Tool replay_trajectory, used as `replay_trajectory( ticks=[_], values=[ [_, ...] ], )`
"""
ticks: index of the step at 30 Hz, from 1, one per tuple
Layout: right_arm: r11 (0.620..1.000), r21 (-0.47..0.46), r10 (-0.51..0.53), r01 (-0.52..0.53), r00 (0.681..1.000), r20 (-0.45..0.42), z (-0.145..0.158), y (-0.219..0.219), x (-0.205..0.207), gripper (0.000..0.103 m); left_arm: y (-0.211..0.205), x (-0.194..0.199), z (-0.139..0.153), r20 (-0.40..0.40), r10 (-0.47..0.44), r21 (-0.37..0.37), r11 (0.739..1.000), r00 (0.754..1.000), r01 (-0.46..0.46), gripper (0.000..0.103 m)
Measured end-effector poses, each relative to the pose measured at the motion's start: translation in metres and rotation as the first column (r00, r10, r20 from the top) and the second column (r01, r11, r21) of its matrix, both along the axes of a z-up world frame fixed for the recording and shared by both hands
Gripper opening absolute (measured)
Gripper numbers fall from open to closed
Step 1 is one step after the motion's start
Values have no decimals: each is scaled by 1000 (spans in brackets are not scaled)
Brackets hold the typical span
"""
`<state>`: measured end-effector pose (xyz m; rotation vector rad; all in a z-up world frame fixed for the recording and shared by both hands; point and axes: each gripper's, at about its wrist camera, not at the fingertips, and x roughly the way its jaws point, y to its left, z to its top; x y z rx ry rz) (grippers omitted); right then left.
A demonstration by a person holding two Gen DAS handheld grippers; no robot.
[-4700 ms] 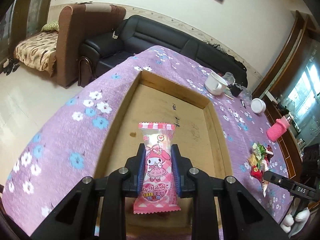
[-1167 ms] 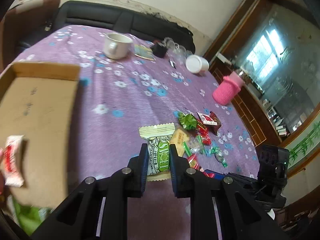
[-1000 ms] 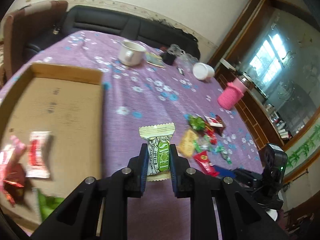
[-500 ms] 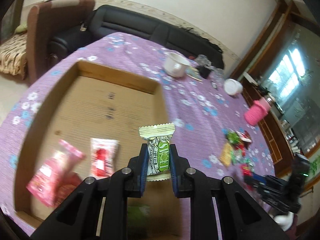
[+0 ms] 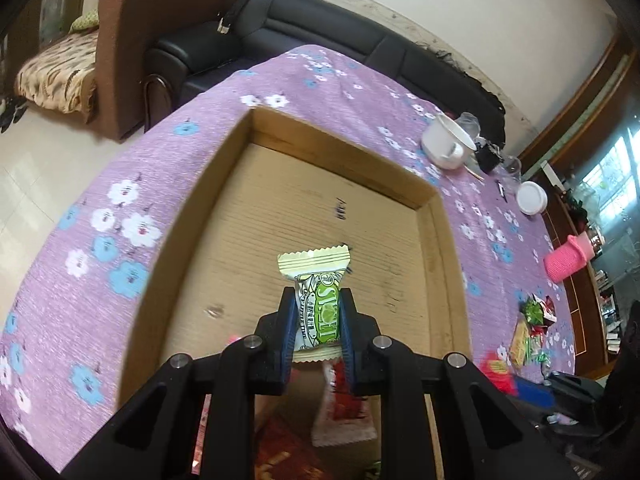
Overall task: Organize snacks
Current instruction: 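Carry both snacks into the cardboard box and open both tools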
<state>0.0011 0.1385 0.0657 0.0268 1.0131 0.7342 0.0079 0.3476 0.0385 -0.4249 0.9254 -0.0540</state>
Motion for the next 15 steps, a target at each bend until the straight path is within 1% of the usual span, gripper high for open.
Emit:
replay_trajectory(
  ticks=[2, 4, 6, 8, 10, 12, 14, 15],
  values=[
    [1000, -22, 13, -13, 1000, -6, -7, 20, 6, 21, 4, -3, 0, 2, 5, -18, 1000, 1000, -5, 22],
    [999, -45, 16, -17, 1000, -15, -15, 32, 11, 22, 8, -6, 0, 7, 3, -49, 999, 1000, -3, 40],
    [998, -62, 6, -8, 1000, -20, -22, 40, 15, 22, 12, -11, 0, 14, 7, -69, 998, 1000, -7, 48],
    [999, -48, -13, 12, 999, -34, -26, 40, 19, 25, 13, -19, 3, 25, 13, -89, 996, 1000, -11, 49],
    [1000, -11, -22, 22, 999, -31, -21, 34, 18, 26, 14, -25, 8, 42, 18, -108, 994, 999, -13, 49],
    [999, 10, -44, 44, 999, -1, -10, 21, 14, 26, 12, -34, 15, 63, 25, -120, 993, 998, -18, 50],
    [997, 30, -66, 65, 997, 33, 1, 2, 7, 27, 7, -44, 25, 103, 18, -142, 990, 994, -3, 52],
    [996, 36, -86, 84, 995, 56, 7, -12, 3, 30, 3, -50, 31, 126, 12, -152, 988, 992, 8, 55]
  ],
)
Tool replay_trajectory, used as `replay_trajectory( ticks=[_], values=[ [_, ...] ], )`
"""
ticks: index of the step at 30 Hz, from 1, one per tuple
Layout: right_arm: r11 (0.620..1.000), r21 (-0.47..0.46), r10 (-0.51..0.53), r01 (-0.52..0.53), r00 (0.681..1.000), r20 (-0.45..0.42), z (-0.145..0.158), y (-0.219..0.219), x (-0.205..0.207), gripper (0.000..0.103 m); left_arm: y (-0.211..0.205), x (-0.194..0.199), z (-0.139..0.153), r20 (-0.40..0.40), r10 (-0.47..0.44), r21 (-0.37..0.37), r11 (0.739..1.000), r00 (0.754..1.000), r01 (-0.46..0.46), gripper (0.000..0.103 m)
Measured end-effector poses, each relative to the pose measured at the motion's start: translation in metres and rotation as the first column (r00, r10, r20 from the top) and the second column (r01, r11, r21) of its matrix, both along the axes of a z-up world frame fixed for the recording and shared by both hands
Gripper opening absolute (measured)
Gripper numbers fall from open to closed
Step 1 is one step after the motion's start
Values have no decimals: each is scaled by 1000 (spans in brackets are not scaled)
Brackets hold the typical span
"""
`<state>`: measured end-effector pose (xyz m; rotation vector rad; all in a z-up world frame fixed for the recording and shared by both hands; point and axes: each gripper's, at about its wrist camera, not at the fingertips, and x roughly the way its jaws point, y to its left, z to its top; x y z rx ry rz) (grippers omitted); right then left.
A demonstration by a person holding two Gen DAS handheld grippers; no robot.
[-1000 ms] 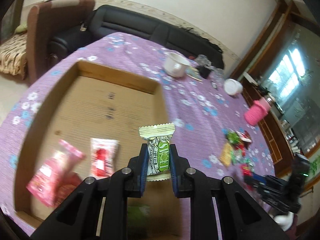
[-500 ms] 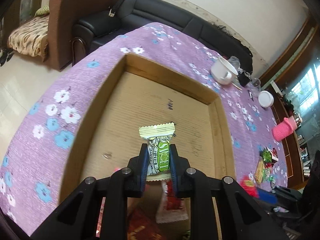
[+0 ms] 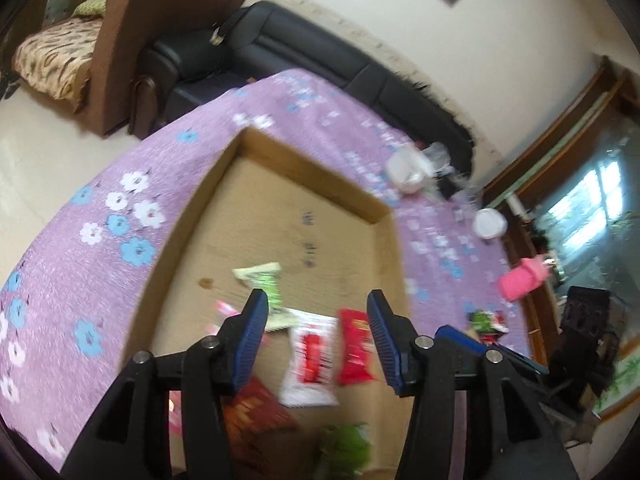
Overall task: Organize snacks
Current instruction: 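Carry both snacks into the cardboard box and open both tools, then grasp the clear plastic snack bag with the right tool while the left tool grasps the yellow biscuit packet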
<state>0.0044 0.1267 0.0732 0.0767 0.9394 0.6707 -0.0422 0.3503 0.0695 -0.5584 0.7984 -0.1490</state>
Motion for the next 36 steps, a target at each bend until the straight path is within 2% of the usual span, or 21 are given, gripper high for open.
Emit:
replay_trajectory(
  ticks=[2, 4, 6, 8, 11, 16, 21, 24, 26, 27, 32, 36],
  values=[
    [999, 2, -53, 53, 997, 65, 11, -33, -10, 39, -9, -12, 12, 46, -15, -15, 1000, 999, 16, 64],
    [993, -5, -118, 120, 984, 131, 17, -74, -17, 58, -21, -22, 21, 91, -36, -31, 999, 995, 39, 73],
    [977, -29, -204, 210, 969, 141, 17, -115, -19, 60, -36, -29, 26, 117, -66, -46, 996, 991, 72, 74],
    [959, -36, -279, 282, 957, 75, 8, -157, -19, 60, -52, -31, 26, 125, -105, -54, 992, 987, 113, 74],
    [935, -35, -354, 354, 935, 13, -6, -196, -21, 60, -84, -32, 21, 119, -184, -56, 980, 976, 192, 74],
    [928, -61, -366, 367, 930, 22, -22, -213, -23, 60, -124, -33, 5, 65, -263, -30, 964, 962, 266, 74],
    [917, -92, -386, 387, 922, 35, -37, -210, -9, 60, -141, -38, -2, 25, -273, 21, 962, 962, 273, 74],
    [919, -101, -381, 380, 924, 6, -49, -199, 5, 60, -149, -41, -1, 14, -282, 73, 957, 959, 281, 74],
    [921, -116, -372, 371, 928, 9, -55, -193, 8, 53, -157, -38, -2, 4, -294, 98, 951, 956, 292, 74],
    [920, -132, -370, 370, 929, 25, -56, -190, 8, 44, -160, -38, -2, 0, -300, 106, 949, 954, 298, 74],
    [923, -110, -370, 369, 929, 15, -55, -197, -5, 42, -190, -29, -7, -21, -370, 189, 911, 929, 367, 74],
    [926, -29, -376, 376, 927, 0, -53, -219, -26, 42, -226, -10, -20, -45, -437, 270, 860, 898, 433, 74]
  ],
)
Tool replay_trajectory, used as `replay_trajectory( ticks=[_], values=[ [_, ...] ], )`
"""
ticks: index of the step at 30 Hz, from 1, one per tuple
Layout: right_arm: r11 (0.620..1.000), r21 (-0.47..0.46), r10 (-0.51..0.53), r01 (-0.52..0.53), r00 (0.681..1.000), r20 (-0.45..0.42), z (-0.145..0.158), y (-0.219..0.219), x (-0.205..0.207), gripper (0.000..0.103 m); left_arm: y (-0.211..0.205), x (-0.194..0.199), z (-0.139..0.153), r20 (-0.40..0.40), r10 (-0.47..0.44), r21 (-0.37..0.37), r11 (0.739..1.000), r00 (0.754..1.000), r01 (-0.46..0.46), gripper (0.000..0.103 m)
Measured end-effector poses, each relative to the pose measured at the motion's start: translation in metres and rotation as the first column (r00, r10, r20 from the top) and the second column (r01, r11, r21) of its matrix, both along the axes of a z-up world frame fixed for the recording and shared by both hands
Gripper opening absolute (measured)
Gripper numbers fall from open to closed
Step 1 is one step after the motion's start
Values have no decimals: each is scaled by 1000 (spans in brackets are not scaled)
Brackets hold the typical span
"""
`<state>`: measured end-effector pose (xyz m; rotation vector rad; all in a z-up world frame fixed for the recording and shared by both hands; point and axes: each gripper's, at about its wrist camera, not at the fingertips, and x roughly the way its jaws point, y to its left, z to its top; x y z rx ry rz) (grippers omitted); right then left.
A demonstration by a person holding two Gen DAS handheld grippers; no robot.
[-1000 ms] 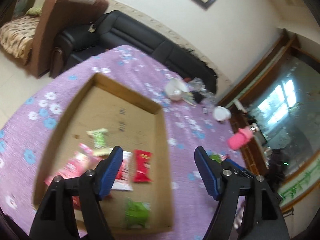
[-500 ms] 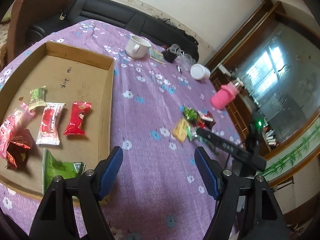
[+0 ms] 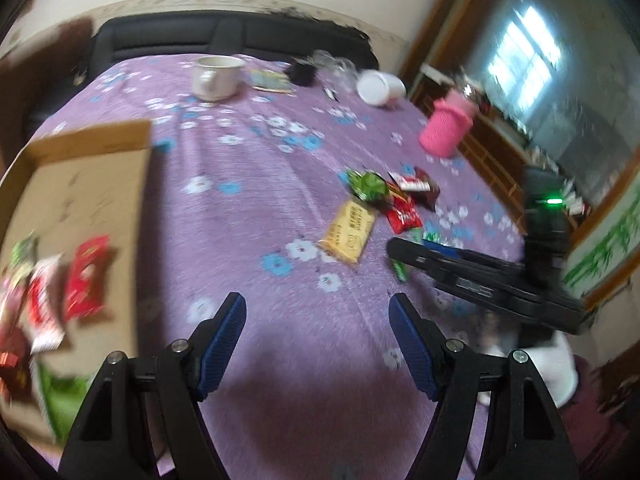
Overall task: Organize snacks
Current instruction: 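Grasp the clear plastic snack bag with the right tool while the left tool grasps the yellow biscuit packet, then carry both snacks to the cardboard box and open the left tool over it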
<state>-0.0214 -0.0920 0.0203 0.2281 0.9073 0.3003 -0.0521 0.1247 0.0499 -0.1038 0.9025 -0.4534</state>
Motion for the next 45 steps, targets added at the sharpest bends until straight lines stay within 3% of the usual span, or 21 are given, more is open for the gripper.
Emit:
replay_trajectory(
  ticks=[2, 6, 10, 17, 19, 23, 35, 40, 45],
  values=[
    [998, 66, -15, 14, 1000, 11, 0, -16, -8, 42, -19, 12, -6, 4, -32, 39, 999, 999, 32, 72],
    [988, 138, -67, 64, 998, 15, -3, -39, -12, 42, -57, 35, -17, 24, -108, 117, 988, 994, 105, 50],
    [980, 184, -73, 75, 997, -14, -8, -46, -6, 42, -86, 56, -25, 58, -154, 197, 970, 986, 140, 50],
    [978, 196, -65, 66, 998, -14, -7, -47, -6, 42, -102, 74, -40, 38, -181, 252, 953, 983, 166, 50],
    [978, 196, -61, 65, 998, -23, -9, -46, -5, 42, -104, 69, -38, 52, -190, 277, 946, 980, 168, 36],
    [980, 192, -52, 56, 998, -29, -10, -43, -3, 42, -101, 63, -37, 48, -186, 285, 944, 981, 165, 33],
    [981, 190, -50, 49, 999, -2, -8, -42, -6, 42, -32, 26, -11, 47, -44, 71, 997, 998, 40, 33],
    [981, 190, -47, 42, 999, 23, -4, -40, -11, 42, 14, 1, 6, 75, 53, -4, 999, 996, -53, 33],
    [988, 149, -45, 37, 998, 51, 0, -34, -15, 42, 66, -17, 18, 104, 180, -43, 983, 978, -176, 33]
  ],
)
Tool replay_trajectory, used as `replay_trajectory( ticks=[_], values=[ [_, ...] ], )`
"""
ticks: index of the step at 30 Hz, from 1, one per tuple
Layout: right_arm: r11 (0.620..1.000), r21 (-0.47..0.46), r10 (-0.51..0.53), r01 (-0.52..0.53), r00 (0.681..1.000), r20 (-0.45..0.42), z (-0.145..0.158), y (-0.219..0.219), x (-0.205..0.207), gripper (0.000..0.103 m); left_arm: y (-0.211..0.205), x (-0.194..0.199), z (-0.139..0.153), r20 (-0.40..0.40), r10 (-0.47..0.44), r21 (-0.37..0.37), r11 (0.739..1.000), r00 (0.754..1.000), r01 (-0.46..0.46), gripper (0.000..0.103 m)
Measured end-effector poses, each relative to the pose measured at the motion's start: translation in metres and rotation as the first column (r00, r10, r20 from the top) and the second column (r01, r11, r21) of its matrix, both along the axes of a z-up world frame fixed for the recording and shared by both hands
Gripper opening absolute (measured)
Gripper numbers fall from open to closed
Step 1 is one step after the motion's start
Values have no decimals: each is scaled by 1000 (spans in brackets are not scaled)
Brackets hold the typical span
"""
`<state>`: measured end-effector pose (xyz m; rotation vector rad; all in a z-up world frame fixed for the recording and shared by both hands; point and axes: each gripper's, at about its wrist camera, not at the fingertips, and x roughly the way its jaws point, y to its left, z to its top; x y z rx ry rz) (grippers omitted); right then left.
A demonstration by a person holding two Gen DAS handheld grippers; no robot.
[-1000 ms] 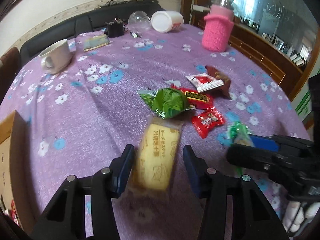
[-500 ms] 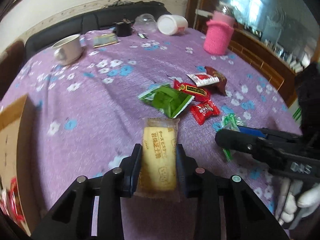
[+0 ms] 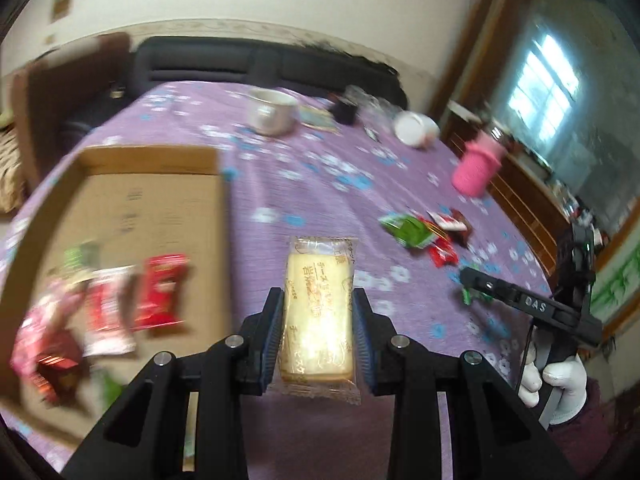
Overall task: Organize snacks
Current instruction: 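Carry both snacks to the cardboard box and open the left tool over it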
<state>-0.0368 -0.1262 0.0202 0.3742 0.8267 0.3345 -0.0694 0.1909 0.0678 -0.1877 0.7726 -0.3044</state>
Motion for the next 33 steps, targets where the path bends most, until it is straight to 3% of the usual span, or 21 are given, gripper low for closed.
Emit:
replay_trajectory(
  ticks=[5, 14, 22, 28, 33],
  values=[
    [999, -43, 15, -14, 1000, 18, 7, 15, -3, 42, 53, -13, 1, 1, 129, -30, 991, 992, -129, 33],
    [976, -21, 218, -218, 976, -1, 28, 96, -8, 42, 99, -14, -17, -53, 224, -97, 969, 973, -229, 33],
    [913, -43, 406, -405, 914, 1, 46, 189, -8, 43, 125, 10, -13, -56, 254, -97, 961, 966, -259, 33],
    [849, -127, 517, -513, 856, -5, 49, 260, -10, 43, 139, 33, -15, -84, 277, -101, 953, 957, -285, 33],
    [814, -193, 551, -548, 833, -41, 34, 296, 0, 43, 147, 39, -19, -111, 298, -142, 939, 948, -312, 42]
  ],
)
